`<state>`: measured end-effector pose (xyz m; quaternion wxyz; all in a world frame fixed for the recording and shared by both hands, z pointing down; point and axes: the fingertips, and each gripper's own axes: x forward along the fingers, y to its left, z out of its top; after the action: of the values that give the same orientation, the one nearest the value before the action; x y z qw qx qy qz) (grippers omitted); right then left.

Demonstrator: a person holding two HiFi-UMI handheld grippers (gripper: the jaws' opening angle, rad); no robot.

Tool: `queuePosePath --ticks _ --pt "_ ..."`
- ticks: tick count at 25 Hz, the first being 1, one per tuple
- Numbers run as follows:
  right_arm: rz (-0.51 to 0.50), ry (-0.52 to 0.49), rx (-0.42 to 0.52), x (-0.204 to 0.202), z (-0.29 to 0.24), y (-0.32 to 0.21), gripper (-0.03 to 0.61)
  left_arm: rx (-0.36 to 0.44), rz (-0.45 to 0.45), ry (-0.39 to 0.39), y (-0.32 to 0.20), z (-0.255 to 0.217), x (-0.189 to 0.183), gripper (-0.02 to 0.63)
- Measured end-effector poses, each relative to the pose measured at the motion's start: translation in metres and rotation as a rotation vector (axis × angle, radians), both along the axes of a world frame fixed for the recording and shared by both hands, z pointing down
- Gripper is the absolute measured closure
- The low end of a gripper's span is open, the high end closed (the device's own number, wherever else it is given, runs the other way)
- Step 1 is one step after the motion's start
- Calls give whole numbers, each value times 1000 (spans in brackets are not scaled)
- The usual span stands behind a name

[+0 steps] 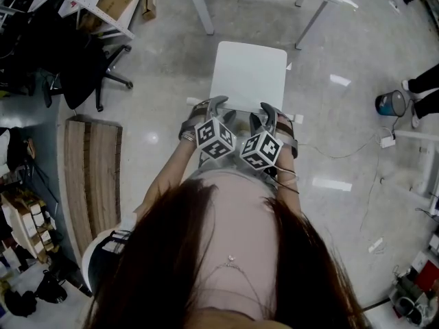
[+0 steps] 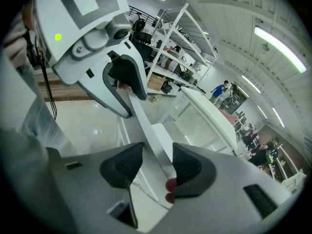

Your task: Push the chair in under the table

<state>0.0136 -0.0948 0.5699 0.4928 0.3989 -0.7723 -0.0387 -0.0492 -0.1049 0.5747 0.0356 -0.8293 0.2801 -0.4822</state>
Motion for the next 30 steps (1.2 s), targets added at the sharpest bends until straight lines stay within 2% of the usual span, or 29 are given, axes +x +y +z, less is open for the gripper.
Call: queuePosePath --ticks 30 --pt "2 2 1 19 2 -82 385 -7 0 5 -82 1 19 423"
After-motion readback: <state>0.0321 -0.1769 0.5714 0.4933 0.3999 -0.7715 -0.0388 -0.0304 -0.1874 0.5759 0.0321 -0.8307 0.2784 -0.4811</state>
